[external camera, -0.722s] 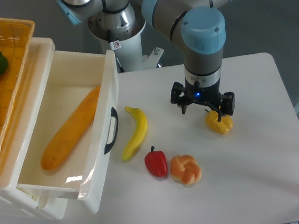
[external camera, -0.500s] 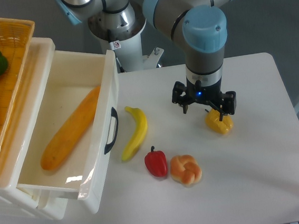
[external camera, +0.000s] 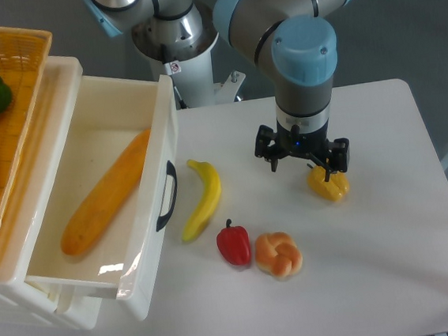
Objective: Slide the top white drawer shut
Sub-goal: 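Raise the gripper slightly above the yellow pepper, then move the gripper toward the open white drawer's front panel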
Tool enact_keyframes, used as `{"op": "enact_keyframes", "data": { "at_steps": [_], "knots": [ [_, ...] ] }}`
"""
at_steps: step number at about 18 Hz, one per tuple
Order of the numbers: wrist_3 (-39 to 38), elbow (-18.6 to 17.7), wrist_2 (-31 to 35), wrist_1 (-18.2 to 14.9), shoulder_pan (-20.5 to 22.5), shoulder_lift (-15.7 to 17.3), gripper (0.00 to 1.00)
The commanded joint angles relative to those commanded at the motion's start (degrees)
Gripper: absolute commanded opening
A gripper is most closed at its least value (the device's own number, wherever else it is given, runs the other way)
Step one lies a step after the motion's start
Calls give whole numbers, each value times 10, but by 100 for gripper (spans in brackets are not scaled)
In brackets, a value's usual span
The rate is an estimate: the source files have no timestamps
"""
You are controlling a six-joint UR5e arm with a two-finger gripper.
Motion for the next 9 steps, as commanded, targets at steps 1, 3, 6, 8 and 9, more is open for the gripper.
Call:
{"op": "enact_keyframes", "data": {
  "at_steps": [1,3,6,8,9],
  "knots": [
    [-1,0,0,-1,-1,0,100],
    [-4,1,2,-1,-4,-8,100],
    [-9,3,2,2,-8,-18,100],
    [-14,3,0,2,-20,-24,100],
    [-24,3,-1,3,-26,-29,100]
  ]
}}
